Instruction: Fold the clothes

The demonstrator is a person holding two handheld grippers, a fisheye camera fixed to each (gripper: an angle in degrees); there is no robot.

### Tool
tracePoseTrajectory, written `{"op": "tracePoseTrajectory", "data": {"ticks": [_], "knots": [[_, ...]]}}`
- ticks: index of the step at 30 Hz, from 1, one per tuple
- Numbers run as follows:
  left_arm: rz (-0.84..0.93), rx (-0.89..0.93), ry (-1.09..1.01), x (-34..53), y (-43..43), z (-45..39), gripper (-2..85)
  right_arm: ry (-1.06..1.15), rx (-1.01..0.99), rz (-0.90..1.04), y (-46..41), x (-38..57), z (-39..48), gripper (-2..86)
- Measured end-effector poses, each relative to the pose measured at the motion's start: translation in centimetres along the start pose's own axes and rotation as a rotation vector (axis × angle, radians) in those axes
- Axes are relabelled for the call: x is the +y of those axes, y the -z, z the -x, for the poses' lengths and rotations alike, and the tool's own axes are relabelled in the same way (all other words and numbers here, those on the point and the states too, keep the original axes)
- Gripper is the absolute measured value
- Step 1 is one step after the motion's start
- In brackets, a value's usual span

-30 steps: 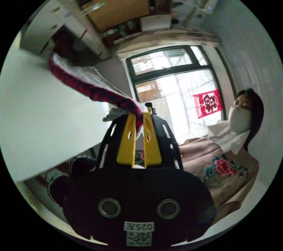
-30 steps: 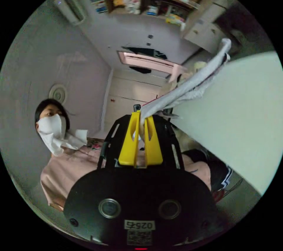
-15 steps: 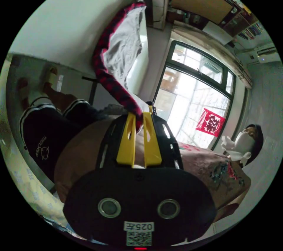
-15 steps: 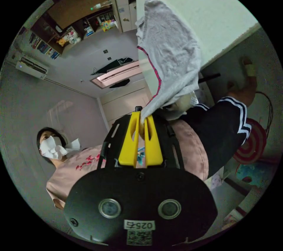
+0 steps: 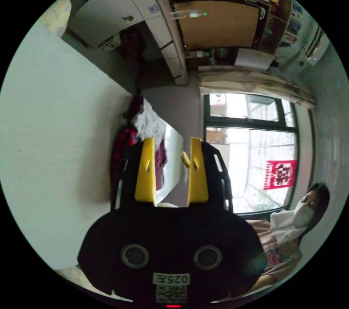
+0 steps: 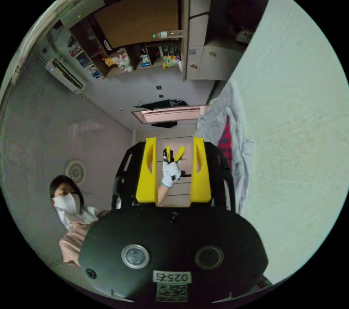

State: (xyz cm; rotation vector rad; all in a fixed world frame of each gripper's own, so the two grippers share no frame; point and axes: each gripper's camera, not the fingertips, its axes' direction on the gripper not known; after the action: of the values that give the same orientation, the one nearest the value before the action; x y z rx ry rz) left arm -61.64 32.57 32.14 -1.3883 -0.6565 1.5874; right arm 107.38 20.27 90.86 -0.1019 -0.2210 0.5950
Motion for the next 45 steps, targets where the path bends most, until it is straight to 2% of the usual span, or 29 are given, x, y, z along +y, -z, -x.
{"op": "tracePoseTrajectory", "data": {"ticks": [5,8,14,20,29,32,34,36,38,41,45], "knots": [[0.178,-0.24,-0.05,4.8,-1.8,2.4,7.9,-0.052,0.216,0.071,0.9,6.3,-1.3,16.1],[0.225,-0.29,-0.091,7.2,-3.2,2.5,7.7,-0.024,0.369,0.087,0.1,9.5,-0.8,15.1],[0.358,-0.388,-0.116,7.8,-6.1,2.7,7.6,-0.005,0.517,0.159,-2.4,11.7,-0.1,14.0],[0.439,-0.418,-0.11,7.9,-7.0,3.4,5.4,0.0,0.542,0.177,-2.9,13.5,0.6,13.3],[0.455,-0.508,-0.19,9.0,-6.7,2.2,4.1,0.006,0.607,0.198,-2.4,16.4,1.9,11.6],[0.501,-0.551,-0.163,8.9,-7.3,3.4,0.2,0.005,0.671,0.244,-2.8,16.6,1.4,6.0],[0.52,-0.505,-0.146,8.8,-6.9,3.6,-0.9,0.029,0.71,0.272,-2.7,17.1,1.9,3.0],[0.509,-0.433,-0.141,8.9,-5.5,3.1,-1.2,0.052,0.662,0.288,-2.2,17.7,2.9,1.3],[0.421,-0.258,-0.181,9.3,-2.1,0.7,-1.4,0.1,0.407,0.242,-0.2,18.5,5.5,0.1],[0.291,-0.078,-0.299,10.1,3.2,-4.6,-1.4,0.211,0.152,0.178,2.2,19.7,10.6,-0.3],[0.195,0.09,-0.471,11.9,8.2,-12.8,-1.5,0.382,0.014,0.186,2.8,21.3,18.5,-0.5]]}}
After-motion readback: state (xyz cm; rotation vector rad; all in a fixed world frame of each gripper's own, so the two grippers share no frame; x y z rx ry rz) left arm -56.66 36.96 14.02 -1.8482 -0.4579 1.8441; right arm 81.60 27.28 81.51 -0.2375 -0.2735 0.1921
